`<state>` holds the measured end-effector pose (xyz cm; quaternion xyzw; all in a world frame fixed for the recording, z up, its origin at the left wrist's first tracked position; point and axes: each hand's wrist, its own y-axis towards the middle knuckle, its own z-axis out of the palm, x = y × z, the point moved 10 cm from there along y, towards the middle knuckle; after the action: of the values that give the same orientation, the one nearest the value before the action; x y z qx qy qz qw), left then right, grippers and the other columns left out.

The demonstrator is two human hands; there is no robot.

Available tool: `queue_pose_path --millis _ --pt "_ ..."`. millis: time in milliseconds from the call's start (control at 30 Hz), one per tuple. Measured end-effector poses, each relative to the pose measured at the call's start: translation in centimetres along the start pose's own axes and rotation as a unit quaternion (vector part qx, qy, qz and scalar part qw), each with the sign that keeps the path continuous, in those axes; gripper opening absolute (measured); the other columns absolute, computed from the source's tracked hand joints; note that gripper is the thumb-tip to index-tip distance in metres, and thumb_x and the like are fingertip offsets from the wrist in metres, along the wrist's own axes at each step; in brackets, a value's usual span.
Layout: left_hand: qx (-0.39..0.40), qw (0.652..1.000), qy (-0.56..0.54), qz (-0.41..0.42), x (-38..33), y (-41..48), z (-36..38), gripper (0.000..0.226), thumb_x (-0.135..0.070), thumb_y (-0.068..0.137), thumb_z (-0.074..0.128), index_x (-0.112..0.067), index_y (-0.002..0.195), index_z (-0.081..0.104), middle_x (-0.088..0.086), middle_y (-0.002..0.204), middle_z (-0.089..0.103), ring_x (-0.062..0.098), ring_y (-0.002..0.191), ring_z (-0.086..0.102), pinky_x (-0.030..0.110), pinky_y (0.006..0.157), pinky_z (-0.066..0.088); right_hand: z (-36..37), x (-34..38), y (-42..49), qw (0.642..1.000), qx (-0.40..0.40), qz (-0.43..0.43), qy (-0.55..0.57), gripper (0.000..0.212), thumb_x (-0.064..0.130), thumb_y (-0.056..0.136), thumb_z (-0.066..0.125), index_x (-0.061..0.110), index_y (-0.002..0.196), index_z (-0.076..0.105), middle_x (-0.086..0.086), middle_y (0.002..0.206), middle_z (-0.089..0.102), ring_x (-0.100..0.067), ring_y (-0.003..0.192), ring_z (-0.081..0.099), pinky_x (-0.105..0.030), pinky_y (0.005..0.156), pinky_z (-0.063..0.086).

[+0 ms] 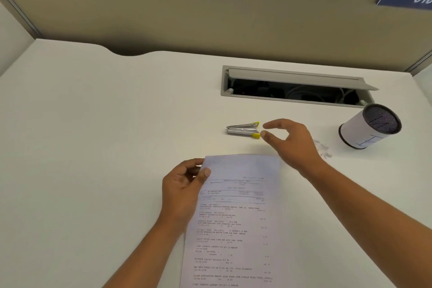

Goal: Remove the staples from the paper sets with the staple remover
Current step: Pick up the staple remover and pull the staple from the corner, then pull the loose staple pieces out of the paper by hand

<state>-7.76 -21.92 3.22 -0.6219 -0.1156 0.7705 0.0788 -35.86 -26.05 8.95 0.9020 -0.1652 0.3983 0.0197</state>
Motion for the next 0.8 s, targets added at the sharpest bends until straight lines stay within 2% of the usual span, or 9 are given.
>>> queue_pose_path --millis 67,167,233,333,433,500,567,667,800 --pt "0.033 0.998 0.029 0.053 -2.4 -1.7 1.2 0.017 -0.009 0.081 0.074 -0.016 0.096 0.077 0.006 0.09 0.07 0.026 0.09 0.069 0.04 0.085 0.058 -0.7 1.5 -4.0 0.995 0.014 0.02 0.092 0.004 0.028 0.089 0.07 0.026 0.09 0.073 0.012 0.096 0.073 -0.002 0.09 0.064 -0.026 0.08 0.049" --pt "0.051 0.959 0.161 0.226 -7.5 -5.2 2.7 0.03 0.002 0.085 0.071 -0.026 0.094 0.078 -0.005 0.083 0.064 0.013 0.084 0.066 0.025 0.081 0.055 -1.1 3.4 -10.0 0.973 0.059 0.064 0.216 0.015 0.017 0.095 0.062 0.016 0.085 0.074 0.003 0.083 0.076 0.002 0.07 0.063 -0.012 0.063 0.044" --pt "0.072 0.907 0.226 0.348 -10.6 -8.4 3.9 0.031 0.006 0.085 0.066 -0.019 0.097 0.077 -0.003 0.083 0.062 0.011 0.081 0.065 0.023 0.073 0.054 -1.9 4.5 -13.4 0.958 0.057 0.077 0.269 0.021 0.015 0.097 0.057 0.015 0.085 0.075 0.001 0.082 0.077 -0.004 0.074 0.067 -0.021 0.068 0.045" --pt "0.077 0.859 0.246 0.443 -13.3 -12.0 4.3 0.024 0.001 0.088 0.058 -0.011 0.1 0.075 0.003 0.088 0.062 0.012 0.088 0.066 0.026 0.073 0.055 -4.7 5.7 -17.0 0.954 -0.023 0.072 0.292 0.022 0.018 0.096 0.059 0.016 0.08 0.074 0.002 0.079 0.075 -0.016 0.072 0.061 -0.029 0.067 0.042" --pt "0.05 0.819 0.262 0.507 -15.4 -14.8 4.3 0.022 0.001 0.09 0.057 -0.009 0.1 0.073 0.004 0.091 0.06 0.013 0.093 0.065 0.024 0.079 0.054 -6.4 6.4 -19.3 0.943 -0.05 0.069 0.32 0.033 0.042 0.085 0.07 0.012 0.07 0.068 -0.003 0.068 0.063 -0.02 0.069 0.046 -0.032 0.063 0.035" --pt "0.047 0.786 0.28 0.549 -16.3 -16.9 4.7 0.019 -0.001 0.091 0.061 -0.009 0.103 0.072 0.005 0.093 0.058 0.016 0.091 0.064 0.026 0.079 0.055 -5.2 7.8 -20.4 0.93 0.034 0.061 0.361 0.059 0.071 0.06 0.075 0.012 0.068 0.071 0.0 0.069 0.065 -0.017 0.069 0.051 -0.032 0.066 0.038" --pt "0.051 0.747 0.306 0.588 -16.7 -18.6 5.2 0.027 -0.001 0.084 0.073 -0.009 0.109 0.07 0.006 0.096 0.058 0.02 0.088 0.063 0.03 0.074 0.056 -4.0 8.9 -21.4 0.919 0.108 0.055 0.376 0.071 0.077 0.046 0.077 0.011 0.073 0.076 -0.002 0.071 0.069 -0.014 0.066 0.054 -0.03 0.064 0.041" --pt "0.052 0.697 0.334 0.632 -16.9 -20.8 5.8 0.043 -0.008 0.075 0.085 -0.01 0.114 0.066 0.006 0.099 0.058 0.021 0.088 0.062 0.03 0.073 0.056 -3.8 10.1 -22.2 0.916 0.134 0.038 0.376 0.051 0.058 0.061 0.073 0.008 0.071 0.074 -0.004 0.064 0.064 -0.013 0.063 0.052 -0.031 0.066 0.042" --pt "0.041 0.678 0.332 0.655 -17.5 -22.8 5.9 0.029 -0.015 0.085 0.077 -0.009 0.111 0.066 0.005 0.099 0.058 0.018 0.089 0.062 0.029 0.074 0.057 -4.0 10.8 -22.8 0.9 0.141 0.011 0.411 0.026 0.033 0.075 0.068 0.009 0.067 0.072 -0.004 0.062 0.058 -0.013 0.061 0.048 -0.033 0.066 0.038"
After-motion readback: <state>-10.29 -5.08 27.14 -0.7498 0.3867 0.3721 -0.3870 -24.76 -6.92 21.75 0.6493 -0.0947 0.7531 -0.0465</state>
